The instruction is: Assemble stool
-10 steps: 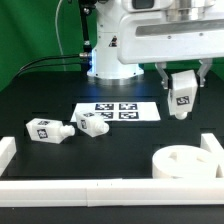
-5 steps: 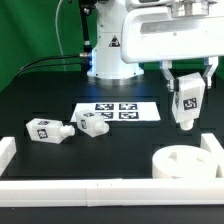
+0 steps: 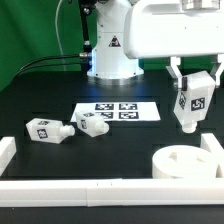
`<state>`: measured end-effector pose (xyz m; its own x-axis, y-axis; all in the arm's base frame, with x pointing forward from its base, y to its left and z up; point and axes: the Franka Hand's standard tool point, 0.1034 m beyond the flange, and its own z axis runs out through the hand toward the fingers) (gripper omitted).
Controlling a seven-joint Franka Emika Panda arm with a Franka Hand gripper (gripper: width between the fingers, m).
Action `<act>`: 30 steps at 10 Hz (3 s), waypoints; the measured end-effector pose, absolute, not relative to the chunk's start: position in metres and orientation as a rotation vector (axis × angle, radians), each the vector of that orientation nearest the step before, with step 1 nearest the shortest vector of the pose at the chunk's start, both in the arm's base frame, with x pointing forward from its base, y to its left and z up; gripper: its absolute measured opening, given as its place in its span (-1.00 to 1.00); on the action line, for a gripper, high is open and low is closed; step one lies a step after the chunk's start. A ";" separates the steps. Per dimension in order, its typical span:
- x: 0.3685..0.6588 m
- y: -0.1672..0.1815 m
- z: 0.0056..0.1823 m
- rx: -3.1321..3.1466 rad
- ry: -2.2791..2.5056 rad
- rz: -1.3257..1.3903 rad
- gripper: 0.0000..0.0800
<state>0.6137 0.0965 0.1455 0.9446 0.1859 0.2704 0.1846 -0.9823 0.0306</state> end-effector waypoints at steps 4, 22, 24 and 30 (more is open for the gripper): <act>0.625 0.114 0.138 3.006 0.477 0.675 -0.19; 0.631 0.124 0.102 2.838 0.865 0.692 -0.19; 0.633 0.125 0.102 2.833 0.867 0.707 -0.19; 0.633 0.120 0.096 2.826 0.868 0.718 -0.19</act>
Offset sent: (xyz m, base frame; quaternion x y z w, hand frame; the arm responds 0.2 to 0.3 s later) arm 0.0198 0.0012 -0.0057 -0.1311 0.1845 -0.1905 0.9552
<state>0.6333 0.1198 0.0959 0.7264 0.5524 0.4089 0.5055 -0.8325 0.2267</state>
